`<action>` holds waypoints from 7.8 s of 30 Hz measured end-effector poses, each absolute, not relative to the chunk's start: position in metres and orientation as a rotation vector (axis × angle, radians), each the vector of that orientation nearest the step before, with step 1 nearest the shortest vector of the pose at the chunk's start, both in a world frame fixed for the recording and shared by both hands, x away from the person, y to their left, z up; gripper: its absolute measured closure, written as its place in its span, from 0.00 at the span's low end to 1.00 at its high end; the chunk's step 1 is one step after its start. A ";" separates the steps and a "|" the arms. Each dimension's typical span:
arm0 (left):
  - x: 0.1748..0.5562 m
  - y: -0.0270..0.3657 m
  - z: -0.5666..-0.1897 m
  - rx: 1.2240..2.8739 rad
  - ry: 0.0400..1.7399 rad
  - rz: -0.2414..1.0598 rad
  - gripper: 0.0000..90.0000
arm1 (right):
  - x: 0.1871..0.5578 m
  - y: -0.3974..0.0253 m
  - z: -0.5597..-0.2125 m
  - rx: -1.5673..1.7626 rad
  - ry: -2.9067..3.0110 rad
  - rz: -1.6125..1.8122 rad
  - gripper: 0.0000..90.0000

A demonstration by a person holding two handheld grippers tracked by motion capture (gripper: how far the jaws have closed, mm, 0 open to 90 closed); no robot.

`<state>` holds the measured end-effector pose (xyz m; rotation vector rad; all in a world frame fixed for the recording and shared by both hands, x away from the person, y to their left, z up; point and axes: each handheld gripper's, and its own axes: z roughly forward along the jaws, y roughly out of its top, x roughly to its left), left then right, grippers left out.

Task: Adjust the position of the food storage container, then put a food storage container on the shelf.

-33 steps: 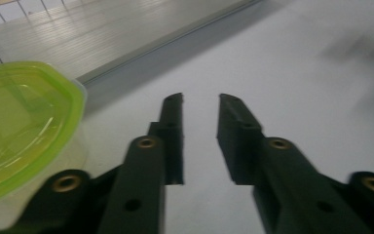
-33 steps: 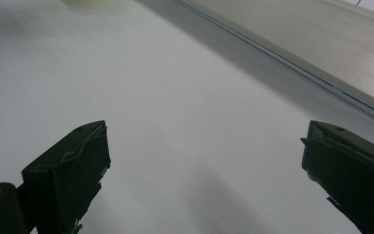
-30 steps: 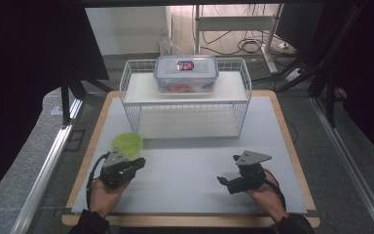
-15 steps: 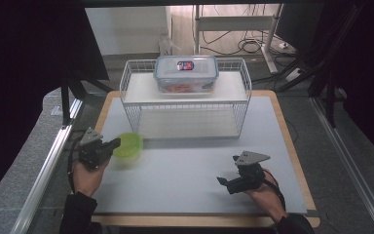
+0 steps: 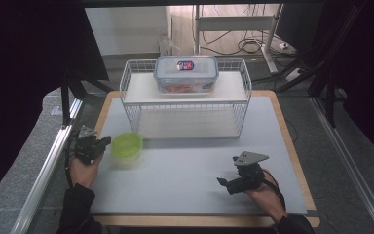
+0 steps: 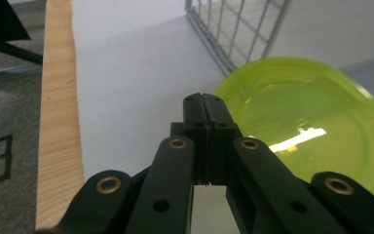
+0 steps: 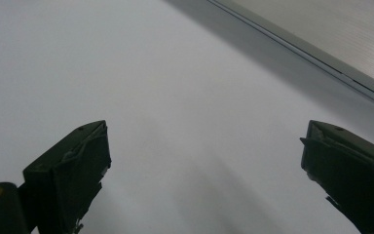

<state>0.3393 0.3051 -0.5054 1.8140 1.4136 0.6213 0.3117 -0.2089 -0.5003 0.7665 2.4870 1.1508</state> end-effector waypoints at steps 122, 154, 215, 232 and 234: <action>0.371 0.152 -0.526 2.206 0.970 0.347 0.97 | 0.312 -0.207 -0.507 0.763 2.540 1.085 0.06; 0.260 0.184 -0.506 2.089 0.960 0.504 0.09 | 0.316 -0.205 -0.503 0.825 2.516 1.157 0.06; 0.322 0.154 -0.506 2.110 0.945 0.375 0.15 | 0.330 -0.206 -0.501 0.936 2.547 1.165 0.00; 0.259 0.167 -0.510 2.161 0.900 0.470 0.06 | 0.371 -0.189 -0.473 1.045 2.567 1.266 0.30; 0.257 0.169 -0.511 2.158 0.902 0.467 0.06 | 0.378 -0.181 -0.471 1.019 2.571 1.276 0.35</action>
